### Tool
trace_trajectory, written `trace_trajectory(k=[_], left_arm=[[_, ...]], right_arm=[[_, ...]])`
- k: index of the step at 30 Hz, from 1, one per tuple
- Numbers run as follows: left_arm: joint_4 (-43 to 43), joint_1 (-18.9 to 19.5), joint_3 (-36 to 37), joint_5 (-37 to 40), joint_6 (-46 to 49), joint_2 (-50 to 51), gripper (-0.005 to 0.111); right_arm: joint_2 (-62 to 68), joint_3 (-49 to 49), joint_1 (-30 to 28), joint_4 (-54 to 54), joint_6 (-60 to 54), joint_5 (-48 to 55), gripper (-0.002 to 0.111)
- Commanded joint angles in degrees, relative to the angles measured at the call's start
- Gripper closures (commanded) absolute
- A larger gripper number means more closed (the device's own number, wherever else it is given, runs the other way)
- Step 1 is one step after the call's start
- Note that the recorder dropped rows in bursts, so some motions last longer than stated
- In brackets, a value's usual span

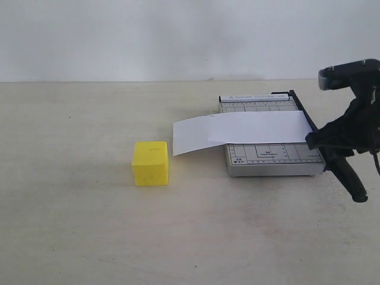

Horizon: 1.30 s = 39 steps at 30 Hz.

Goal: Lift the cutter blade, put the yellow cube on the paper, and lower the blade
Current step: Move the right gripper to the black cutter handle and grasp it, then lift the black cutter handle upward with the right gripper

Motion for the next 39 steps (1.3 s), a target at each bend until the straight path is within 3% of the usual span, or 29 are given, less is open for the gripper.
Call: trace_trajectory(k=[1,8,10,15,19,21,27,32,39], left_arm=[[0.1,-0.2,-0.2,-0.5,-0.5,-0.2,0.102],[0.1,-0.2,-0.2,-0.5,-0.5,-0.2,0.102],[0.1,-0.2,-0.2,-0.5,-0.5,-0.2,0.102],[0.1,-0.2,-0.2,-0.5,-0.5,-0.2,0.102],[0.1,-0.2,-0.2,-0.5,-0.5,-0.2,0.102],[0.1,-0.2,-0.2,-0.5,-0.5,-0.2,0.102],[0.1,-0.2,-0.2,-0.5,-0.5,-0.2,0.102],[0.1,-0.2,-0.2,-0.5,-0.5,-0.2,0.102],[0.1,-0.2,-0.2,-0.5,-0.5,-0.2,0.102]], right_arm=[[-8.8,5.0,0.0,1.1,1.1,-12.2,0.058],[-25.0,30.6,0.0,4.8,2.7,-54.0,0.058],[-25.2,35.0,0.0,5.9,-2.7,-59.9,0.058],[-20.4,37.0,0.0,22.1,-19.0,-58.1,0.056],[-14.6,37.0,0.0,30.9,-23.2,-65.1,0.035],[-12.7,37.0,0.0,30.9,-23.5,-64.7,0.031],[-11.8,37.0,0.0,30.8,-21.0,-62.9,0.035],[-11.8,37.1,0.0,30.7,-20.4,-55.6,0.035],[-6.8,37.1,0.0,29.6,-26.0,-60.8,0.035]])
